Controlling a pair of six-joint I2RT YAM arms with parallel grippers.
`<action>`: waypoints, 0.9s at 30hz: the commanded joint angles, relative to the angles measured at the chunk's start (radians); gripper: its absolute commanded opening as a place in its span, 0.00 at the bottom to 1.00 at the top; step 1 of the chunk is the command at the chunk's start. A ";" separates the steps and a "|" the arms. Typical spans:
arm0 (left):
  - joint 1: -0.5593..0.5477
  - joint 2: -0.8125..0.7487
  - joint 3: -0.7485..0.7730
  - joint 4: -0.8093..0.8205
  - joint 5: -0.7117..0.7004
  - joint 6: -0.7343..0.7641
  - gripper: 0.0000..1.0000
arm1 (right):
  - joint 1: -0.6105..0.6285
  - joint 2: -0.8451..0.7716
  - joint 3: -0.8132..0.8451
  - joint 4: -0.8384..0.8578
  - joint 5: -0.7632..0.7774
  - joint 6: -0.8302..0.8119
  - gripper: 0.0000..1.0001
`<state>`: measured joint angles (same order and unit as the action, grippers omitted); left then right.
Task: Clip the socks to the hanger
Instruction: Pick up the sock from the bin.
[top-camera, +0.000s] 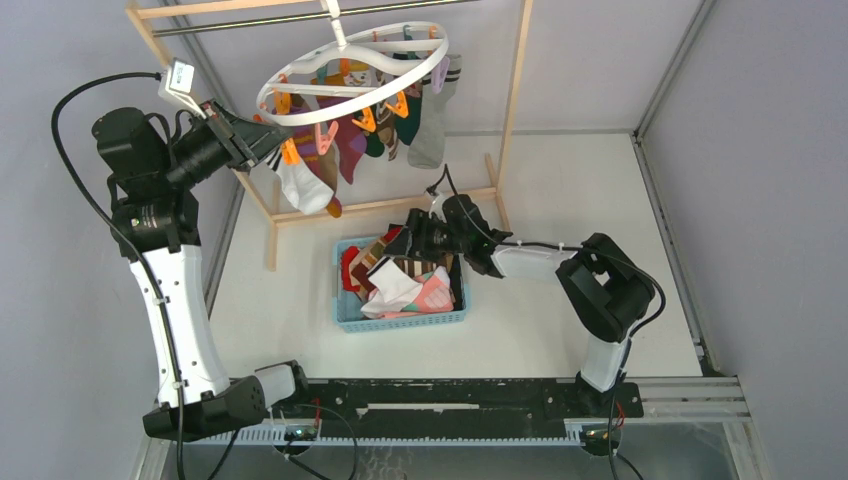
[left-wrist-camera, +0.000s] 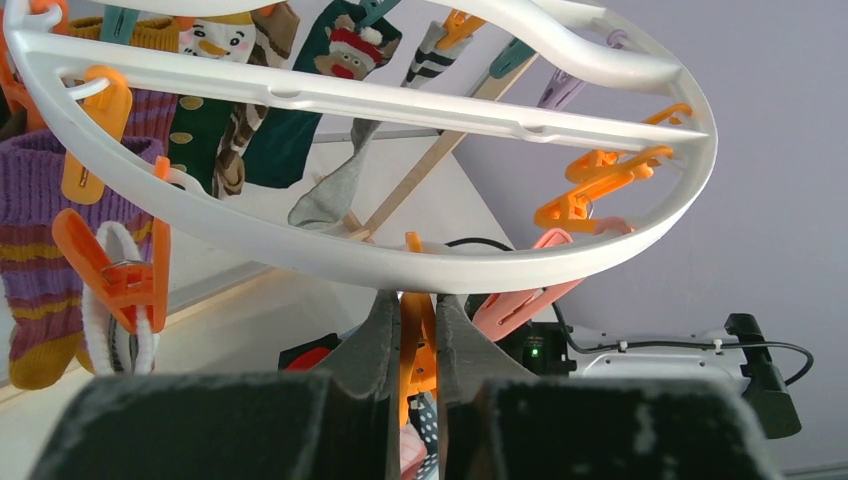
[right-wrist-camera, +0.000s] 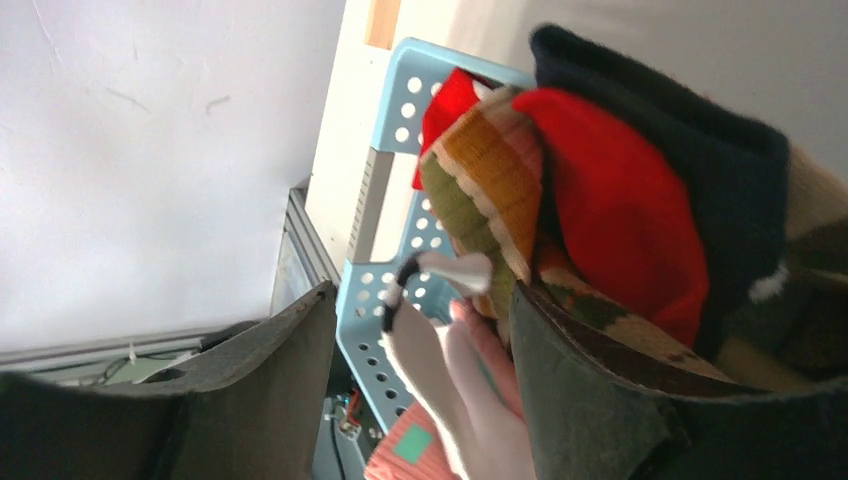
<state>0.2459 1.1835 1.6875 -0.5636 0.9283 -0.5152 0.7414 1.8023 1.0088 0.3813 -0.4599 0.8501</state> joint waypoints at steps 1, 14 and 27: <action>-0.003 -0.028 -0.010 0.019 0.020 0.004 0.04 | 0.027 0.013 0.152 -0.221 0.076 0.010 0.69; -0.003 -0.039 -0.012 0.022 0.020 0.006 0.04 | 0.036 0.137 0.378 -0.535 0.129 -0.003 0.59; 0.000 -0.044 -0.017 0.024 0.022 0.009 0.04 | 0.063 0.163 0.532 -0.691 0.144 -0.042 0.36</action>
<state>0.2459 1.1702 1.6810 -0.5602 0.9279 -0.5152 0.7940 1.9522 1.4704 -0.2703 -0.3161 0.8204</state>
